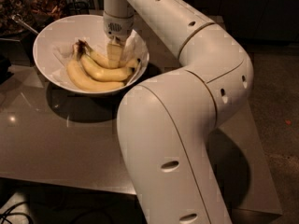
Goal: Pick banana from white bowl
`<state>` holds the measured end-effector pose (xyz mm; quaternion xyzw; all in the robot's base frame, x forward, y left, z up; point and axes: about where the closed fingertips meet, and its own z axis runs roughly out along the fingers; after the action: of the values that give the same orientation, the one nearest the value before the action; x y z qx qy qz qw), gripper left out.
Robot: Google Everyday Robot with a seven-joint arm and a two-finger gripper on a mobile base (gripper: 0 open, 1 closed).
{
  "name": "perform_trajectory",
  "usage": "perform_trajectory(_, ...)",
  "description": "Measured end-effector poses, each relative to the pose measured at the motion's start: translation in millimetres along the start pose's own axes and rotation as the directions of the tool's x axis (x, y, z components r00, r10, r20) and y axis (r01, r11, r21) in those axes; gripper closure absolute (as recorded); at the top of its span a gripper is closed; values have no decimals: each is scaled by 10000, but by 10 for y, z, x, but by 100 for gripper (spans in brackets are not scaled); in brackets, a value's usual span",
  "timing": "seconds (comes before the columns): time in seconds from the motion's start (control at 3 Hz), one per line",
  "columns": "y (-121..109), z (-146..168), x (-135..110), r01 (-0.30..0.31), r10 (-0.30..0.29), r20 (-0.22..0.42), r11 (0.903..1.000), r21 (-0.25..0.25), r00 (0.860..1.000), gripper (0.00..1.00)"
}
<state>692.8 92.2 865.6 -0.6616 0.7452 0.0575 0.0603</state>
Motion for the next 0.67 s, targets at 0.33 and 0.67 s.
perform_trajectory(0.33,0,53,9,0,0,1,10000,0,10000,100)
perform_trajectory(0.67,0,-1,0,0,0,1,10000,0,10000,100)
